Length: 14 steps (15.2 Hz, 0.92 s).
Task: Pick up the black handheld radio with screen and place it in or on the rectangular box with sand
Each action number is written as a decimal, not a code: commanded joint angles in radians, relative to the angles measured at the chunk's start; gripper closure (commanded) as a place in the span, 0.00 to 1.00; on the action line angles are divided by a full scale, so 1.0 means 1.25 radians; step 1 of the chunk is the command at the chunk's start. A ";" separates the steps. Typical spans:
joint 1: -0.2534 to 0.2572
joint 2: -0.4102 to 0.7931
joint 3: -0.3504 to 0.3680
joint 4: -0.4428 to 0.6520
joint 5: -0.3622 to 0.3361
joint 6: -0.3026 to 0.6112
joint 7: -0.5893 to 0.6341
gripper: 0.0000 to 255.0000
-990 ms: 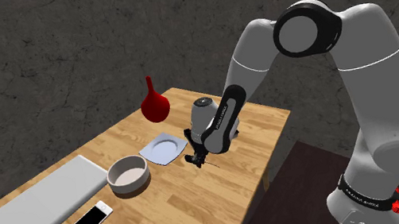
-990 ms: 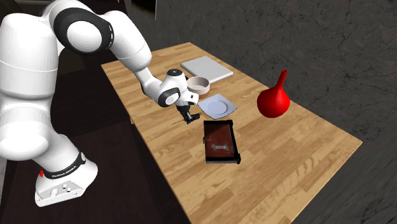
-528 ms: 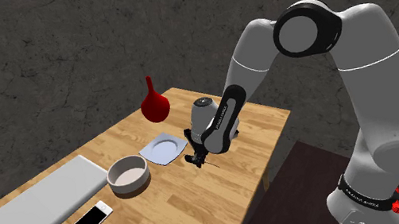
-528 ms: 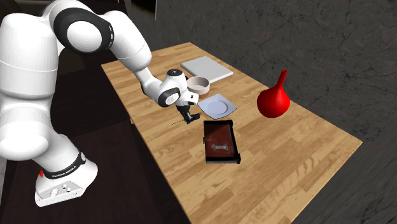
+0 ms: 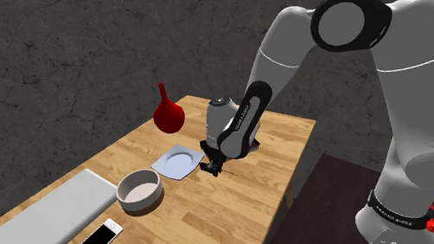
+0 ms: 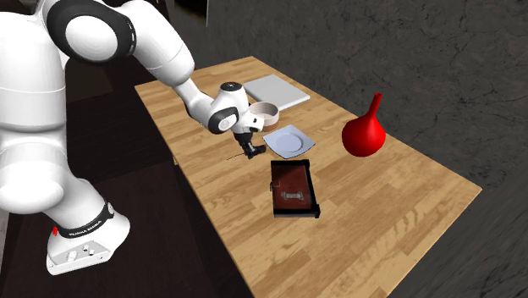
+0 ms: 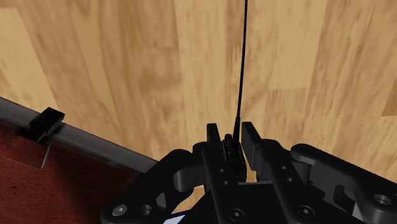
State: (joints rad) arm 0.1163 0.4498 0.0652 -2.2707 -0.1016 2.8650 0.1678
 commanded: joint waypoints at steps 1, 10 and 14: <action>-0.004 -0.022 0.005 -0.005 0.004 -0.017 -0.004 1.00; -0.017 -0.114 0.021 -0.016 0.023 -0.098 -0.019 1.00; -0.021 -0.152 0.027 -0.016 0.033 -0.136 -0.026 1.00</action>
State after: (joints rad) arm 0.0914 0.2748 0.0966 -2.2877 -0.0641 2.7074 0.1376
